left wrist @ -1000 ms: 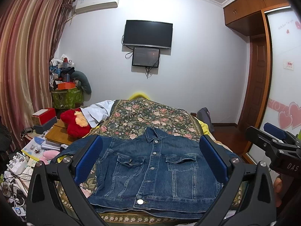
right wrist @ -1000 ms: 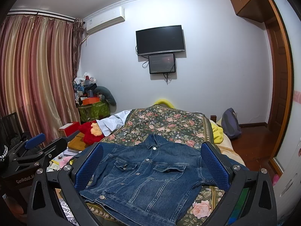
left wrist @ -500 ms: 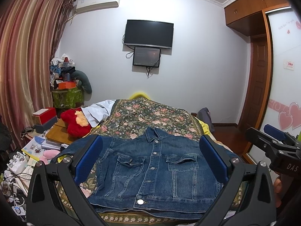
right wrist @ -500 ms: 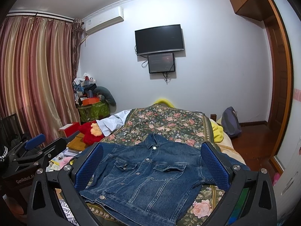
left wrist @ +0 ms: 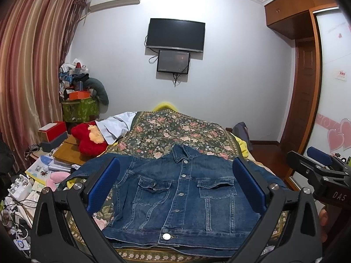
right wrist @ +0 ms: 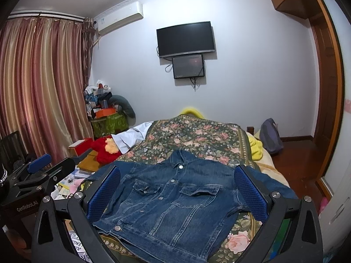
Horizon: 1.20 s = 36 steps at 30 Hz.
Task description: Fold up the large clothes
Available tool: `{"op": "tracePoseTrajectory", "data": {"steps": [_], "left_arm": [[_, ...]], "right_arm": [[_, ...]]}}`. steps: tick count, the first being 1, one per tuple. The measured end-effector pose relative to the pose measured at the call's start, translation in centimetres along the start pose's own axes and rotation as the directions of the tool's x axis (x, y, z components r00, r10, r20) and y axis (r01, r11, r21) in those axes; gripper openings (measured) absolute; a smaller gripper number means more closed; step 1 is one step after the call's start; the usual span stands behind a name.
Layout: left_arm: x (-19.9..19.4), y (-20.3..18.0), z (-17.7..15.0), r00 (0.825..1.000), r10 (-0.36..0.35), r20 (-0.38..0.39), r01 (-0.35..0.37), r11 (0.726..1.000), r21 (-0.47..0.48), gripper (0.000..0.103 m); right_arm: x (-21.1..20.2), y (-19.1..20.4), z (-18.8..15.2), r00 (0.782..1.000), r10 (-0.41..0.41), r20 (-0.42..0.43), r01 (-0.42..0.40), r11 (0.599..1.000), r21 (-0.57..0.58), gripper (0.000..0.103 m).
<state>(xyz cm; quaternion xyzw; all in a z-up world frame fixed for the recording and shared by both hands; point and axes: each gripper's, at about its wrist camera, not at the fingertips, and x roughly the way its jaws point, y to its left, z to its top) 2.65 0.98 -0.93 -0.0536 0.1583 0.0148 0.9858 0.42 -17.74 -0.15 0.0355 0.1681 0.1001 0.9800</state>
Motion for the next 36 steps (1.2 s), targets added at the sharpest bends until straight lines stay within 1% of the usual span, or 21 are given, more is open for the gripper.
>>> {"op": "tracePoseTrajectory", "data": {"steps": [3, 6, 10, 12, 14, 16, 19, 22, 23, 25, 26, 29, 30, 31, 33, 34, 35, 36], "left_arm": [[1.5, 0.5, 0.0, 1.000, 0.007, -0.022, -0.007, 1.000, -0.002, 0.103], [3.4, 1.4, 0.1, 0.999, 0.032, -0.042, -0.032, 0.999, -0.004, 0.103], [6.3, 2.9, 0.4, 0.995, 0.068, -0.066, -0.068, 0.998, 0.007, 0.103], [8.1, 3.9, 0.6, 0.992, 0.098, -0.083, -0.096, 0.995, 0.018, 0.103], [10.0, 4.9, 0.9, 0.987, 0.124, -0.103, -0.122, 0.992, 0.030, 0.103], [12.7, 6.5, 1.3, 0.977, 0.161, -0.138, -0.156, 0.987, 0.046, 0.103], [16.1, 8.7, 1.3, 0.961, 0.192, -0.199, -0.186, 0.981, 0.050, 0.103], [19.4, 11.4, 0.8, 0.935, 0.224, -0.275, -0.220, 0.974, 0.047, 0.103], [20.9, 12.7, 0.4, 0.921, 0.237, -0.311, -0.235, 0.971, 0.044, 0.103], [22.7, 14.5, -0.3, 0.898, 0.261, -0.354, -0.263, 0.964, 0.043, 0.103], [23.8, 15.7, -0.8, 0.880, 0.282, -0.382, -0.287, 0.957, 0.047, 0.103], [26.2, 18.1, -2.3, 0.840, 0.302, -0.451, -0.320, 0.947, 0.038, 0.103], [27.2, 19.4, -3.0, 0.825, 0.307, -0.475, -0.335, 0.942, 0.027, 0.103], [27.7, 20.1, -3.4, 0.816, 0.306, -0.491, -0.341, 0.940, 0.019, 0.103], [29.2, 21.9, -4.8, 0.784, 0.297, -0.546, -0.357, 0.934, -0.004, 0.103], [30.0, 23.0, -5.6, 0.767, 0.280, -0.577, -0.362, 0.932, -0.029, 0.103], [30.3, 23.6, -6.0, 0.758, 0.265, -0.596, -0.363, 0.931, -0.047, 0.103], [30.9, 24.6, -6.7, 0.747, 0.236, -0.621, -0.364, 0.927, -0.086, 0.103]], "right_arm": [[1.4, -0.1, 0.2, 1.000, -0.006, -0.020, 0.006, 1.000, 0.001, 0.103], [2.5, 0.1, 0.3, 1.000, -0.008, -0.030, 0.007, 1.000, -0.004, 0.103], [5.6, 0.0, 0.7, 0.999, -0.016, -0.047, 0.015, 1.000, -0.022, 0.103], [7.4, -0.1, 1.1, 0.998, -0.020, -0.052, 0.018, 0.999, -0.029, 0.103], [9.4, -0.2, 1.5, 0.998, -0.017, -0.059, 0.015, 0.999, -0.033, 0.103], [12.1, -0.4, 2.3, 0.997, -0.010, -0.080, 0.007, 0.999, -0.036, 0.103], [16.2, -0.6, 3.1, 0.993, 0.008, -0.122, -0.013, 0.999, -0.037, 0.103], [20.5, -0.5, 3.6, 0.986, 0.006, -0.169, -0.015, 0.999, -0.051, 0.103], [22.0, -0.6, 3.7, 0.982, 0.007, -0.187, -0.018, 0.998, -0.056, 0.103], [24.9, -0.6, 3.6, 0.973, 0.010, -0.231, -0.026, 0.997, -0.069, 0.103], [26.3, -0.5, 3.4, 0.968, -0.001, -0.252, -0.021, 0.996, -0.082, 0.103], [30.7, 0.3, 2.3, 0.947, -0.019, -0.321, -0.029, 0.989, -0.142, 0.103], [32.1, 0.6, 1.8, 0.937, -0.019, -0.349, -0.041, 0.986, -0.162, 0.103], [33.6, 0.9, 1.3, 0.924, -0.020, -0.381, -0.053, 0.982, -0.180, 0.103], [36.1, 1.6, 0.1, 0.899, -0.026, -0.438, -0.072, 0.976, -0.204, 0.103], [37.8, 2.0, -0.6, 0.879, -0.022, -0.477, -0.089, 0.974, -0.209, 0.103], [38.8, 2.2, -1.2, 0.864, -0.014, -0.504, -0.105, 0.973, -0.206, 0.103], [39.6, 2.5, -1.9, 0.848, -0.002, -0.531, -0.122, 0.972, -0.199, 0.103]]}}
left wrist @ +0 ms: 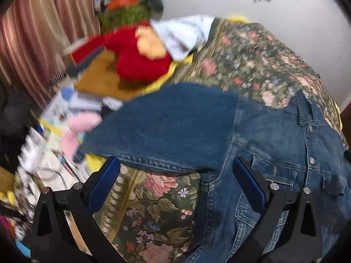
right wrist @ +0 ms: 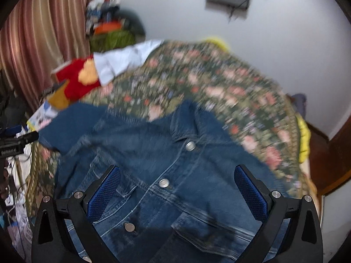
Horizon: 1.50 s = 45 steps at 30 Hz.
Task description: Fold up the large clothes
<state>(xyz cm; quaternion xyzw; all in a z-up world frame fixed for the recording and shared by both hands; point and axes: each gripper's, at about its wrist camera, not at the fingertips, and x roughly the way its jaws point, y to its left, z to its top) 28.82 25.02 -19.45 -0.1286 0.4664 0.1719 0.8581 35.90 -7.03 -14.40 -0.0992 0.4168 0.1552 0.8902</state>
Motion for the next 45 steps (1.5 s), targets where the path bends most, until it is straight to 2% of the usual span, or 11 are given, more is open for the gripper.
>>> {"op": "tracePoseTrajectory", "data": {"steps": [4, 12, 14, 16, 24, 25, 31, 35, 38, 42, 45], "left_arm": [[3.5, 2.6, 0.2, 0.989, -0.108, -0.098, 0.092, 0.984, -0.152, 0.087], [6.1, 5.4, 0.8, 0.965, -0.239, -0.105, 0.188, 0.915, -0.357, 0.079], [6.5, 6.0, 1.1, 0.965, -0.239, -0.105, 0.180, 0.901, -0.395, 0.071], [6.8, 6.4, 1.3, 0.969, -0.220, -0.109, 0.157, 0.896, -0.415, 0.048], [4.4, 4.6, 2.9, 0.994, -0.082, -0.073, 0.063, 0.970, -0.234, 0.016], [3.8, 4.2, 3.2, 0.996, -0.074, -0.056, 0.060, 0.975, -0.213, 0.008], [-1.9, -1.1, 5.2, 0.993, -0.066, 0.096, 0.070, 0.997, -0.043, 0.004], [-4.7, -7.0, 4.9, 0.982, -0.090, 0.169, 0.071, 0.991, 0.117, 0.004], [-3.8, -9.6, 4.1, 0.984, -0.126, 0.126, 0.106, 0.982, 0.157, 0.004], [0.1, -11.6, 1.8, 0.987, -0.159, -0.017, 0.160, 0.977, 0.140, 0.005], [4.0, -11.8, -0.1, 0.976, -0.171, -0.133, 0.183, 0.979, 0.086, 0.008]], "right_arm": [[5.2, 1.0, 0.2, 0.988, 0.076, -0.133, -0.076, 0.997, -0.001, 0.103], [11.6, 2.9, 0.0, 0.940, 0.134, -0.313, -0.142, 0.990, -0.004, 0.103], [12.6, 3.4, -0.2, 0.929, 0.143, -0.342, -0.154, 0.988, -0.006, 0.103], [13.3, 3.8, -0.5, 0.918, 0.155, -0.366, -0.167, 0.986, -0.004, 0.103], [13.6, 4.6, -1.3, 0.910, 0.145, -0.388, -0.172, 0.984, -0.036, 0.103], [13.5, 4.5, -1.3, 0.910, 0.148, -0.388, -0.175, 0.984, -0.035, 0.103], [11.1, 3.2, -0.8, 0.924, 0.153, -0.350, -0.172, 0.985, -0.025, 0.103], [8.8, 1.5, -0.2, 0.941, 0.138, -0.308, -0.148, 0.989, -0.011, 0.103], [6.9, 0.0, -0.1, 0.954, 0.118, -0.277, -0.123, 0.992, -0.001, 0.103], [4.2, -2.1, -0.4, 0.964, 0.104, -0.244, -0.100, 0.995, 0.031, 0.103], [2.6, -3.9, -1.0, 0.969, 0.097, -0.227, -0.086, 0.995, 0.059, 0.103]]}}
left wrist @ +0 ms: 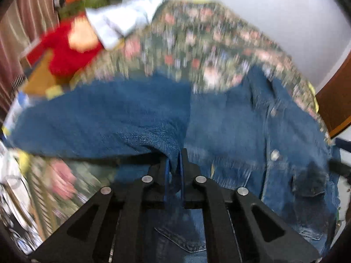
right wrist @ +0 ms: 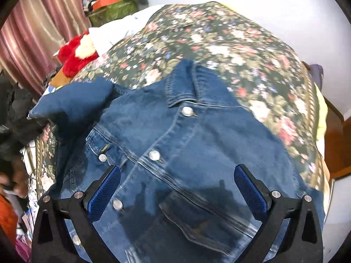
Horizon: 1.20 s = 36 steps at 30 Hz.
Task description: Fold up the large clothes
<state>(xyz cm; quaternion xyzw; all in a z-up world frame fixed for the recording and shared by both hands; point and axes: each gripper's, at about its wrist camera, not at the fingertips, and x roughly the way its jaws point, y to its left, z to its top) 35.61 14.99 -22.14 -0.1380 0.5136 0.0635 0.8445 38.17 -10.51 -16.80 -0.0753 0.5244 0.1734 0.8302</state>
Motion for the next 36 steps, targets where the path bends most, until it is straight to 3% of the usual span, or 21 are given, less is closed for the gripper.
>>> {"op": "tracePoseTrajectory", "data": {"steps": [2, 6, 8, 10, 12, 16, 20, 24, 26, 29, 31, 33, 36], "left_arm": [[2.4, 1.1, -1.0, 0.996, -0.036, -0.087, 0.030, 0.997, -0.074, 0.012], [2.6, 3.2, -2.6, 0.986, -0.119, -0.115, 0.095, 0.976, -0.194, 0.035], [1.4, 3.9, -2.9, 0.980, -0.170, -0.102, 0.146, 0.966, -0.214, 0.038], [-0.4, 4.6, -3.0, 0.980, -0.182, -0.074, 0.163, 0.964, -0.210, 0.056], [-3.0, 5.7, -3.0, 0.986, -0.165, 0.002, 0.161, 0.964, -0.214, 0.066], [-5.8, 10.1, -2.7, 0.979, -0.180, 0.097, 0.201, 0.926, -0.318, 0.071], [-4.8, 15.3, -2.0, 0.978, -0.176, 0.113, 0.209, 0.854, -0.477, 0.071], [-2.2, 18.1, -1.7, 0.973, -0.207, 0.100, 0.227, 0.796, -0.562, 0.071], [-1.5, 18.5, -1.2, 0.973, -0.199, 0.115, 0.228, 0.787, -0.573, 0.069], [-1.5, 18.8, 0.1, 0.987, -0.101, 0.124, 0.153, 0.827, -0.541, 0.053], [-1.7, 17.8, 1.6, 0.992, 0.052, 0.112, 0.008, 0.880, -0.475, 0.019], [-2.7, 16.5, 2.8, 0.969, 0.199, 0.144, -0.128, 0.910, -0.394, 0.013], [-5.6, 14.4, 4.1, 0.931, 0.275, 0.241, -0.194, 0.930, -0.312, 0.010]], "right_arm": [[-0.8, -1.0, -0.6, 1.000, -0.002, 0.005, 0.002, 1.000, 0.024, 0.103], [-2.0, -2.8, -1.6, 1.000, 0.006, 0.013, -0.007, 0.998, 0.065, 0.103], [-2.3, -3.3, -1.8, 1.000, 0.010, 0.018, -0.012, 0.997, 0.082, 0.103], [-2.4, -3.6, -1.8, 1.000, 0.014, 0.021, -0.016, 0.995, 0.094, 0.103], [-2.3, -3.9, -1.7, 1.000, 0.021, 0.023, -0.023, 0.994, 0.109, 0.103], [-1.8, -3.9, -1.3, 0.999, 0.048, 0.023, -0.051, 0.990, 0.132, 0.103], [-0.7, -3.1, -0.9, 0.998, 0.067, 0.010, -0.067, 0.989, 0.135, 0.103], [0.2, -2.4, -0.8, 0.998, 0.067, -0.006, -0.066, 0.991, 0.117, 0.103], [0.6, -2.1, -0.8, 0.998, 0.058, -0.013, -0.056, 0.993, 0.102, 0.103], [1.0, -1.8, -0.9, 0.999, 0.037, -0.018, -0.036, 0.996, 0.079, 0.103], [1.2, -1.8, -0.9, 0.999, 0.036, -0.022, -0.035, 0.997, 0.074, 0.103], [1.4, -2.0, -0.9, 0.999, 0.036, -0.028, -0.034, 0.996, 0.078, 0.103], [1.4, -2.6, -1.1, 0.999, 0.035, -0.029, -0.032, 0.995, 0.092, 0.103]]}}
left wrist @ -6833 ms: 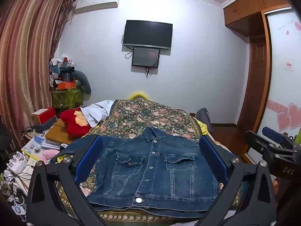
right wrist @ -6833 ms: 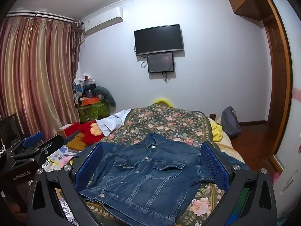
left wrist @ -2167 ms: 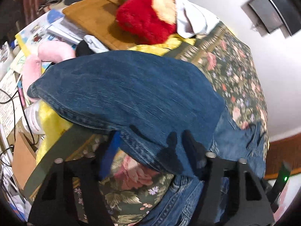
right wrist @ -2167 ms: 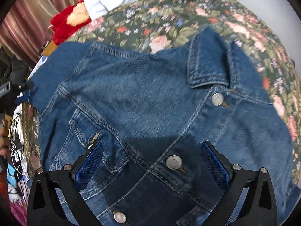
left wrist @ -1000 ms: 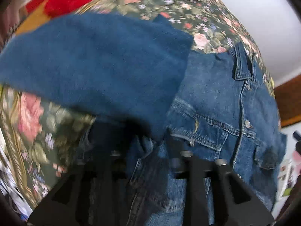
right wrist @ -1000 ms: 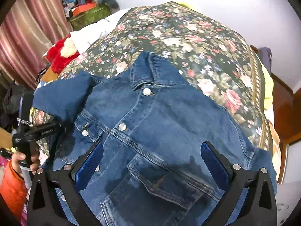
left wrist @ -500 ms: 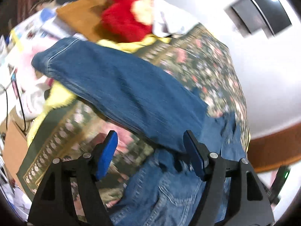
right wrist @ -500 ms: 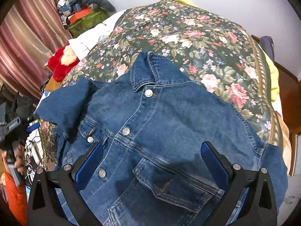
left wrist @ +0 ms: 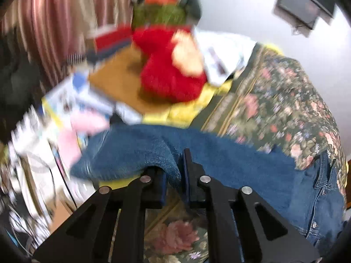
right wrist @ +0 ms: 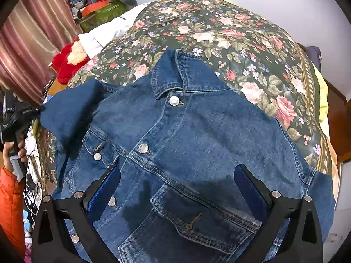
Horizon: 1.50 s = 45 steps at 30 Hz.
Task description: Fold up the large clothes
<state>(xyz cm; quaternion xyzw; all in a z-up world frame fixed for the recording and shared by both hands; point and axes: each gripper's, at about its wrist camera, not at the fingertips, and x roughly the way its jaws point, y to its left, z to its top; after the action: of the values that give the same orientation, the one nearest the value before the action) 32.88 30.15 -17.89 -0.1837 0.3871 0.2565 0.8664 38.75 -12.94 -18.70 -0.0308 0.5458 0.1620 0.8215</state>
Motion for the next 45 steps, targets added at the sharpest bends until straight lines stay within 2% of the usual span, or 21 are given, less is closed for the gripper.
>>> {"op": "tracePoseTrajectory", "data": {"steps": [2, 4, 6, 9, 14, 18, 19, 20, 22, 24, 25, 27, 29, 30, 31, 33, 35, 37, 41, 43, 45], "left_arm": [[-2.6, -1.6, 0.9, 0.996, -0.017, 0.086, 0.013, 0.998, 0.054, 0.009], [-6.2, -4.1, 1.5, 0.979, -0.039, 0.200, 0.010, 0.990, 0.144, 0.009], [-9.7, -7.6, 1.8, 0.952, -0.097, 0.289, 0.024, 0.969, 0.246, 0.009], [-13.3, -12.7, 1.6, 0.927, -0.236, 0.290, 0.119, 0.922, 0.369, 0.009], [-14.3, -20.0, -1.0, 0.904, -0.409, 0.126, 0.310, 0.827, 0.469, 0.009], [-12.0, -25.3, -5.8, 0.870, -0.481, -0.106, 0.467, 0.737, 0.489, 0.009], [-10.8, -26.6, -7.7, 0.859, -0.476, -0.187, 0.502, 0.714, 0.488, 0.009], [-10.2, -27.4, -8.8, 0.854, -0.467, -0.227, 0.515, 0.702, 0.492, 0.009], [-8.1, -29.6, -12.9, 0.840, -0.411, -0.354, 0.542, 0.666, 0.513, 0.009], [-6.9, -30.2, -16.1, 0.822, -0.374, -0.429, 0.563, 0.642, 0.519, 0.009], [-6.6, -30.5, -17.5, 0.815, -0.355, -0.458, 0.570, 0.633, 0.523, 0.010], [-6.7, -30.5, -19.6, 0.814, -0.314, -0.489, 0.567, 0.614, 0.549, 0.010], [-7.1, -30.3, -20.2, 0.827, -0.293, -0.480, 0.550, 0.600, 0.581, 0.017], [-7.5, -29.8, -20.1, 0.827, -0.294, -0.479, 0.551, 0.594, 0.586, 0.026], [-7.9, -29.3, -19.9, 0.826, -0.298, -0.479, 0.553, 0.593, 0.585, 0.040], [-9.2, -27.6, -18.9, 0.820, -0.325, -0.471, 0.565, 0.593, 0.574, 0.056], [-10.6, -25.6, -17.4, 0.823, -0.360, -0.440, 0.565, 0.599, 0.567, 0.058], [-11.0, -24.2, -15.8, 0.835, -0.370, -0.407, 0.548, 0.617, 0.565, 0.061], [-11.4, -19.3, -12.7, 0.897, -0.336, -0.286, 0.441, 0.692, 0.572, 0.068], [-10.7, -16.8, -11.5, 0.931, -0.283, -0.229, 0.364, 0.731, 0.577, 0.069], [-9.4, -14.7, -10.5, 0.954, -0.226, -0.196, 0.298, 0.769, 0.566, 0.069]], "right_arm": [[-0.2, -0.4, -0.1, 1.000, 0.000, 0.002, 0.000, 1.000, 0.011, 0.103], [-0.6, -1.1, -0.2, 1.000, -0.002, 0.009, 0.002, 1.000, 0.028, 0.103], [-1.0, -1.7, -0.3, 1.000, -0.001, 0.018, 0.001, 0.999, 0.046, 0.103], [-2.1, -2.7, -0.6, 0.999, 0.008, 0.037, -0.011, 0.997, 0.081, 0.103], [-5.0, -4.7, -1.7, 0.996, 0.024, 0.090, -0.036, 0.990, 0.133, 0.103], [-7.5, -6.3, -3.0, 0.993, 0.008, 0.122, -0.026, 0.988, 0.153, 0.103], [-8.1, -6.7, -3.4, 0.992, -0.003, 0.127, -0.018, 0.987, 0.159, 0.103], [-8.7, -7.2, -4.0, 0.991, -0.013, 0.131, -0.009, 0.986, 0.166, 0.103], [-9.5, -8.3, -5.0, 0.991, -0.028, 0.131, 0.004, 0.983, 0.181, 0.103], [-10.0, -9.3, -5.9, 0.991, -0.044, 0.123, 0.019, 0.981, 0.195, 0.103], [-10.2, -9.8, -6.4, 0.992, -0.050, 0.117, 0.026, 0.979, 0.201, 0.103], [-10.4, -10.5, -7.2, 0.993, -0.057, 0.103, 0.034, 0.977, 0.211, 0.103], [-10.2, -11.0, -7.8, 0.995, -0.058, 0.085, 0.038, 0.975, 0.218, 0.103], [-9.9, -11.0, -8.0, 0.996, -0.057, 0.074, 0.040, 0.975, 0.219, 0.103], [-9.8, -11.0, -8.0, 0.996, -0.056, 0.067, 0.041, 0.975, 0.217, 0.103], [-9.4, -10.4, -7.9, 0.997, -0.050, 0.058, 0.038, 0.979, 0.202, 0.103], [-9.1, -9.4, -7.3, 0.997, -0.042, 0.060, 0.031, 0.984, 0.176, 0.103], [-8.8, -7.8, -6.4, 0.997, -0.031, 0.069, 0.021, 0.991, 0.136, 0.103], [-7.6, -3.6, -4.1, 0.996, -0.016, 0.084, 0.013, 0.999, 0.031, 0.103], [-6.6, -1.2, -3.0, 0.997, -0.012, 0.080, 0.014, 0.999, -0.031, 0.103], [-5.4, 1.0, -2.1, 0.997, -0.011, 0.071, 0.017, 0.996, -0.085, 0.103]]}}
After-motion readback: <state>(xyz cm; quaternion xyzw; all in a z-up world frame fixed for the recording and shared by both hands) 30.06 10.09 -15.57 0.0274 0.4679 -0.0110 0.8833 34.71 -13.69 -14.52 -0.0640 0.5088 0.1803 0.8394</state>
